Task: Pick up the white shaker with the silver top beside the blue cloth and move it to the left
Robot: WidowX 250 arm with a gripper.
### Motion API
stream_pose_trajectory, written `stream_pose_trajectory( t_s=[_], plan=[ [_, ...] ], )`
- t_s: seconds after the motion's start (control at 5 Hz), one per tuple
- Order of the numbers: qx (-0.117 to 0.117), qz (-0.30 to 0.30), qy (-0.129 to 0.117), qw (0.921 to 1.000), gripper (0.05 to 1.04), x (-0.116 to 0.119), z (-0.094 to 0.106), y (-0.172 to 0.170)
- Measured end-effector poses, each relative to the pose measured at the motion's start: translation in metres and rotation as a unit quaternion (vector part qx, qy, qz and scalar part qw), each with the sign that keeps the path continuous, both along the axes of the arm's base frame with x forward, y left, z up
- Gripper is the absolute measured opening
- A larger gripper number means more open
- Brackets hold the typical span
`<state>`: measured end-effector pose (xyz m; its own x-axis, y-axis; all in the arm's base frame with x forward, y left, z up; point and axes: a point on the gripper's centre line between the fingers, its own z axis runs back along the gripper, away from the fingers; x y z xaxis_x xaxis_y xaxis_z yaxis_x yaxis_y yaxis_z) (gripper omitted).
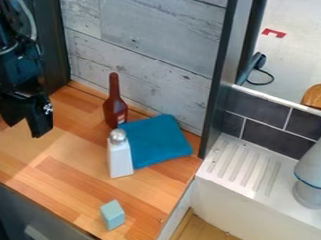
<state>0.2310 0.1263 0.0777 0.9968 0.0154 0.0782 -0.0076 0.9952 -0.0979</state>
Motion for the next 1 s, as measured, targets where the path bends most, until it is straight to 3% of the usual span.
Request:
stream_pose_trajectory(
  t_s=[0.2, 0.6, 0.8, 1.0],
  plan=[
    [-0.007, -0.001, 0.010, 0.9999, 1.002, -0.002, -0.007, -0.002],
    [0.003, -0.063, -0.030, 0.9976, 1.002, 0.029, 0.002, -0.047],
    [0.025, -0.106, -0.076, 0.9912, 1.002, 0.038, 0.017, -0.068],
    [0.053, -0.136, -0.087, 0.9855, 1.002, 0.038, 0.011, -0.073]
  ],
)
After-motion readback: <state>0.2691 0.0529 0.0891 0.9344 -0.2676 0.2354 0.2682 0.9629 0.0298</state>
